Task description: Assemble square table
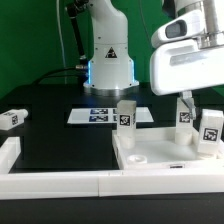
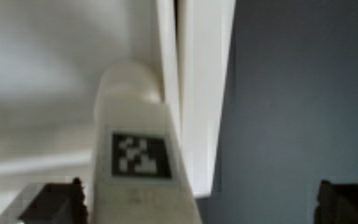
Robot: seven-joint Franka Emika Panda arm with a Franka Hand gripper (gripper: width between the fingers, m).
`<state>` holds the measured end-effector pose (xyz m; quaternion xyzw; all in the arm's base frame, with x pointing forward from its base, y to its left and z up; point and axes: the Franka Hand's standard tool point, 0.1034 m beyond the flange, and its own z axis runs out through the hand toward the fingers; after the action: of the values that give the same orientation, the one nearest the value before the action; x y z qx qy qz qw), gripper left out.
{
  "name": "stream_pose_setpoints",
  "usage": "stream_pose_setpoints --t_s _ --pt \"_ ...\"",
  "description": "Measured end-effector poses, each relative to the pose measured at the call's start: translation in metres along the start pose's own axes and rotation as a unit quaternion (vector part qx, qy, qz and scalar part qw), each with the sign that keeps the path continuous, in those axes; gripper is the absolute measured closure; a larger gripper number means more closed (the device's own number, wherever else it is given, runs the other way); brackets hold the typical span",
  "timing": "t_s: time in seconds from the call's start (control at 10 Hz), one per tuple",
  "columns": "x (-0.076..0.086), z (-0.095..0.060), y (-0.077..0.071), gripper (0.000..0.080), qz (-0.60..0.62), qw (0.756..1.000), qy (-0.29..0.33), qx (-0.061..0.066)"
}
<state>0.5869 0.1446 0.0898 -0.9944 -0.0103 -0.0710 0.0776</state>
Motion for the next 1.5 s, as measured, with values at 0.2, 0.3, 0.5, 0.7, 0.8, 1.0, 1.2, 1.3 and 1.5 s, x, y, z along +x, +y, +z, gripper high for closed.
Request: stream_pose_setpoints --t_s 0.2,0.3,0.5,0.7,0.8,1.0,1.2,1.3,1.5 --pt "0.001 -0.001 0.02 0.0151 0.007 0.998 -0.056 -0.007" --pt "0.0 -0.003 0.026 0.0151 0.026 0.997 -0.069 -0.021" --pt "0.007 -0.008 0.029 0.0151 0.033 0.996 -0.073 -0.029" --pt "0.005 -0.006 0.029 0.0151 0.033 0.996 -0.075 -0.03" --pt "0.005 -0.006 0.029 0.0151 0.033 0.996 -0.075 -0.03" --pt "0.007 0.0 0.034 0.0151 0.035 0.996 -0.077 -0.031" --pt "0.021 0.002 0.032 0.0151 0.038 0.996 -0.071 -0.03" --pt "0.022 0.007 0.031 0.0151 0.036 0.997 -0.065 -0.031" --pt "0.022 0.011 0.032 0.0151 0.036 0.997 -0.052 -0.033"
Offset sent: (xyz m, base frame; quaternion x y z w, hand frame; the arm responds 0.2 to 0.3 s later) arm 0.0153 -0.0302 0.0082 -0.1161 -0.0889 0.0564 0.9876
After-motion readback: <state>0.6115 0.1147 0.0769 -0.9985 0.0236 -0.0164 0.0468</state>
